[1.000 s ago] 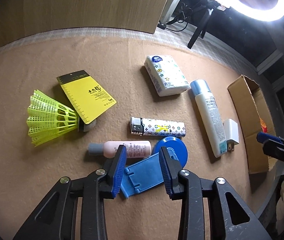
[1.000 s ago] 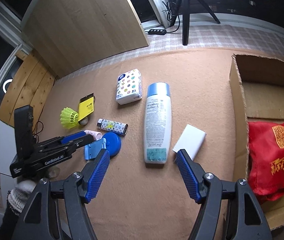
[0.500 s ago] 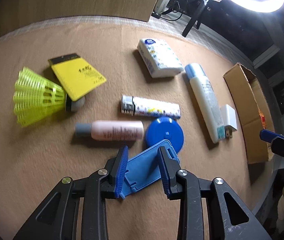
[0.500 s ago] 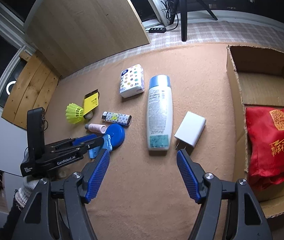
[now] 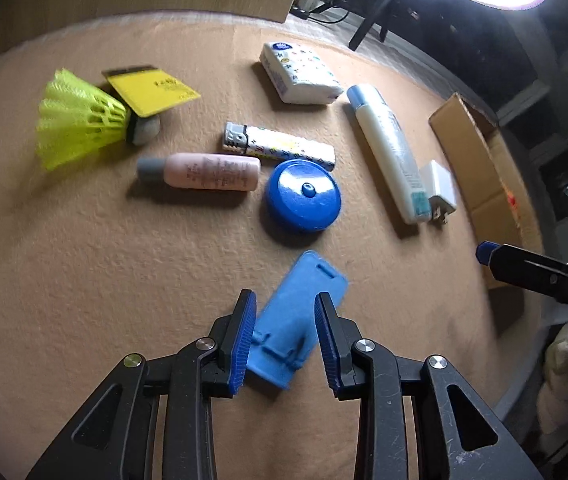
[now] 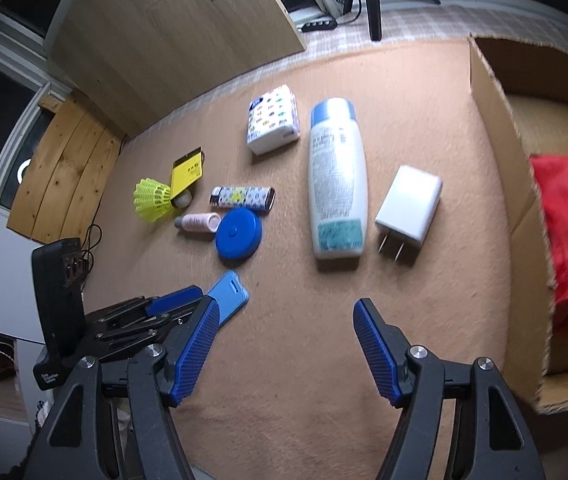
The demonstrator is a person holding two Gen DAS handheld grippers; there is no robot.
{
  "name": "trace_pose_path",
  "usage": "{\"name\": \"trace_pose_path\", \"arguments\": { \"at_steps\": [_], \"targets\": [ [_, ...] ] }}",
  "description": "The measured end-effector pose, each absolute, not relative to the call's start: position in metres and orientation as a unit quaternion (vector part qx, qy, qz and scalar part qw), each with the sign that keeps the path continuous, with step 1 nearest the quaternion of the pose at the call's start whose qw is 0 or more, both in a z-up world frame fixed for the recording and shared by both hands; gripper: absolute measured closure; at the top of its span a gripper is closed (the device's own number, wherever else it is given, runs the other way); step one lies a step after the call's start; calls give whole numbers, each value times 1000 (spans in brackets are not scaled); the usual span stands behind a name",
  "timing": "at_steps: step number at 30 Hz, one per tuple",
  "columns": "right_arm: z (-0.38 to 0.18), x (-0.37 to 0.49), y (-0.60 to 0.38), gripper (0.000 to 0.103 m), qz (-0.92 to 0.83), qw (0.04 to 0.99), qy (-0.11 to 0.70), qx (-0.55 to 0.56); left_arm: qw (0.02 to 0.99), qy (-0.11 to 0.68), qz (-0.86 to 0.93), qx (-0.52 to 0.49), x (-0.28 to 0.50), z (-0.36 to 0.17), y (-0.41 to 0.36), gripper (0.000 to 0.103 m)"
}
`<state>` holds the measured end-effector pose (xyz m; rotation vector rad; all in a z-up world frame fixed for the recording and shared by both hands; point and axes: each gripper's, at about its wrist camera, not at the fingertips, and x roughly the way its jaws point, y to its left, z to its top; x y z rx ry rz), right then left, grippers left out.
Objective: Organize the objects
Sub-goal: 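Reach the right tool to the blue phone stand and close on it, then carry the blue phone stand with the right tool into the box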
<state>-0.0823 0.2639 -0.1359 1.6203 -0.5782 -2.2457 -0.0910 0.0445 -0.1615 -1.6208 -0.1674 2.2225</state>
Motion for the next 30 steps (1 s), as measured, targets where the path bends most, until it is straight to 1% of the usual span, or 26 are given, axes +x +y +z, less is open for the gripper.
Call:
{"name": "trace_pose_path", "arguments": {
  "at_steps": [5, 8, 12, 14, 15, 16, 20, 22, 25, 30],
  "targets": [
    [-145, -78, 256, 37, -776, 159, -211, 573, 211, -70, 780, -585, -84, -163, 41, 70],
    [-150, -80, 251, 37, -771, 160, -212, 579, 234, -98, 765, -592, -75, -167, 48, 70],
    [-157, -83, 242, 37, -764, 166, -213, 586, 261, -94, 761, -586, -62, -163, 66, 70],
    [-160, -88, 235, 41, -761, 171, -208, 590, 246, -73, 772, -581, -59, -159, 69, 67],
    [-162, -90, 232, 45, -759, 173, -205, 593, 243, -70, 775, -579, -60, -158, 70, 67],
    [-165, -93, 228, 48, -757, 175, -202, 596, 241, -72, 776, -578, -60, -156, 68, 67],
    [-175, -99, 213, 53, -746, 186, -191, 610, 235, -72, 775, -582, -64, -155, 64, 67],
    [-179, -100, 205, 60, -740, 193, -181, 618, 238, -82, 770, -586, -64, -157, 61, 67],
    [-183, -100, 198, 67, -733, 201, -171, 627, 242, -88, 766, -589, -65, -160, 59, 67],
    [-185, -100, 194, 73, -729, 204, -164, 632, 249, -96, 760, -593, -63, -165, 64, 68]
  ]
}}
